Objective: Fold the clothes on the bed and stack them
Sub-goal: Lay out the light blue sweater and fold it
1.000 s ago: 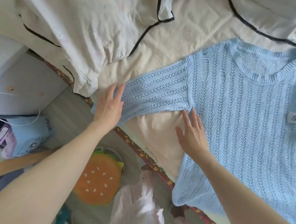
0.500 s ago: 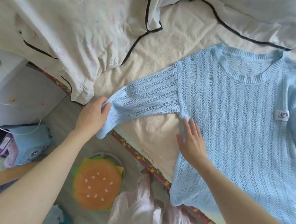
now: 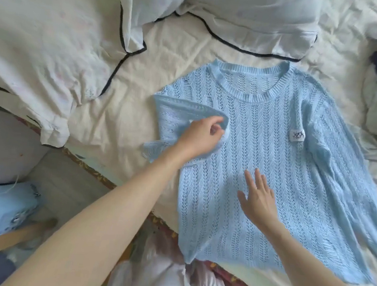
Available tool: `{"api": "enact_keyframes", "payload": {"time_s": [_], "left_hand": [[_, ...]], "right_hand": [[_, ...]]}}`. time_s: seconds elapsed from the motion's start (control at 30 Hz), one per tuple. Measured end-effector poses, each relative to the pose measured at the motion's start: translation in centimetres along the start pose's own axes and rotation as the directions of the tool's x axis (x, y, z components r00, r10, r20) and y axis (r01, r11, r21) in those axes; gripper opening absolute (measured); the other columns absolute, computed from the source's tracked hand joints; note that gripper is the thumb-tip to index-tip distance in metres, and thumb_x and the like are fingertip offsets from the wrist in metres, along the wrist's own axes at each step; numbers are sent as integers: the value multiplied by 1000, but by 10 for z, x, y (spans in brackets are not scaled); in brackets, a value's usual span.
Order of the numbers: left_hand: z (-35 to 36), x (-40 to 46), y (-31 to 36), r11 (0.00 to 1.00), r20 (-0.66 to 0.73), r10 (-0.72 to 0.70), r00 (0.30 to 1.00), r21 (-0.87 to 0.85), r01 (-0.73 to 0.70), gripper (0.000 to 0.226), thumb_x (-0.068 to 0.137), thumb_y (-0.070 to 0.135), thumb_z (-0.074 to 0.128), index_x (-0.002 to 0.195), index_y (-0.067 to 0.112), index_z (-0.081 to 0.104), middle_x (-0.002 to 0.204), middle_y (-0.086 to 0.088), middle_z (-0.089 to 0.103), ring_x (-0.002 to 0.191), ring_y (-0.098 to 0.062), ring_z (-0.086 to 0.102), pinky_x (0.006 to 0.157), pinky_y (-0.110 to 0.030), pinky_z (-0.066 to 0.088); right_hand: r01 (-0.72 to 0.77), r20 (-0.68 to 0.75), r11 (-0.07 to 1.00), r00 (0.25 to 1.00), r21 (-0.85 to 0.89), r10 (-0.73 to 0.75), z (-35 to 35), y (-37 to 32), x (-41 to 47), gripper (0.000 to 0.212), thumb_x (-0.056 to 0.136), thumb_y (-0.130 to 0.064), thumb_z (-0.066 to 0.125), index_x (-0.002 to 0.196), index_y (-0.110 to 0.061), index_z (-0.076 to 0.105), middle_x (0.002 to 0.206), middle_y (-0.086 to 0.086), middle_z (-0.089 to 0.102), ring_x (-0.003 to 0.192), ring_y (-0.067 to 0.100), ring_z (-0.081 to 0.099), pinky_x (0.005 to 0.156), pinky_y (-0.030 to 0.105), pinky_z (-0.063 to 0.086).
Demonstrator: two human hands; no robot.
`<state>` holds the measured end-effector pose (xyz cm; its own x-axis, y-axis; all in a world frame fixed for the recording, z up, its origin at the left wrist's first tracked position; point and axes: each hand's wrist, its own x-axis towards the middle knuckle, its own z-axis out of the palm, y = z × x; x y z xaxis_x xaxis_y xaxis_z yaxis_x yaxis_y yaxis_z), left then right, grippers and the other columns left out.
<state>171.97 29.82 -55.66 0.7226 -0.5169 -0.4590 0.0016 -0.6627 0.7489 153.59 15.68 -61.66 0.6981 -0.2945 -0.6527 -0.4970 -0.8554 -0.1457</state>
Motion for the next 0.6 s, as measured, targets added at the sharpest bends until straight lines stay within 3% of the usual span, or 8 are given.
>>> {"api": "enact_keyframes", "payload": {"time_s": [0.07,0.13,0.27,0.4,0.47,0.53,0.6], "left_hand": [[15,7,-14,991,33,-60,998,123,55,45,96,20,53,140,13,43,135,-9,52,124,-22,46,105,-33,36],[21,6,-36,959,-59,-107,992,256,119,45,94,20,55,137,12,45,134,-13,49,126,-29,43,105,-40,36],[20,-9,-69,811,-168,-216,962,517,272,51,90,24,60,138,17,44,131,-12,45,127,-28,37,103,-40,27],[25,-14,-61,731,-225,-191,955,617,291,35,93,27,55,126,15,54,126,-11,54,120,-28,46,95,-39,32],[35,-13,-39,784,-224,-170,960,559,270,32,94,27,53,122,12,57,122,-12,58,111,-30,54,84,-36,39],[50,-15,-11,872,-207,-105,973,451,190,29,95,27,53,118,10,59,118,-11,60,103,-30,58,83,-38,47],[73,-13,22,940,-160,-22,987,333,75,25,95,24,54,114,10,60,112,-9,62,97,-27,59,84,-40,50]], "right_hand": [[9,28,1000,1000,-23,-9,2,21,0,66,99,-38,40,152,-28,1,160,2,-9,147,25,-4,117,52,10],[32,39,998,999,-58,-30,5,37,0,68,99,-37,43,151,-31,0,160,0,-12,147,24,-8,116,55,6],[61,59,991,997,-116,-55,12,56,0,68,98,-41,42,150,-32,-1,159,0,-16,146,24,-12,116,56,3],[91,91,994,992,-63,-85,16,64,4,67,98,-42,39,151,-33,-1,159,-1,-17,146,23,-13,115,55,2],[107,90,993,990,58,-112,13,68,9,61,98,-38,41,151,-30,12,160,-1,-7,147,22,-5,115,54,6],[89,13,952,995,294,-97,5,74,12,51,99,-30,45,147,-21,32,159,2,16,146,21,15,116,48,16],[-4,-40,798,999,603,36,-6,82,11,38,98,-26,48,134,-13,51,143,5,47,132,21,44,108,35,32]]}}
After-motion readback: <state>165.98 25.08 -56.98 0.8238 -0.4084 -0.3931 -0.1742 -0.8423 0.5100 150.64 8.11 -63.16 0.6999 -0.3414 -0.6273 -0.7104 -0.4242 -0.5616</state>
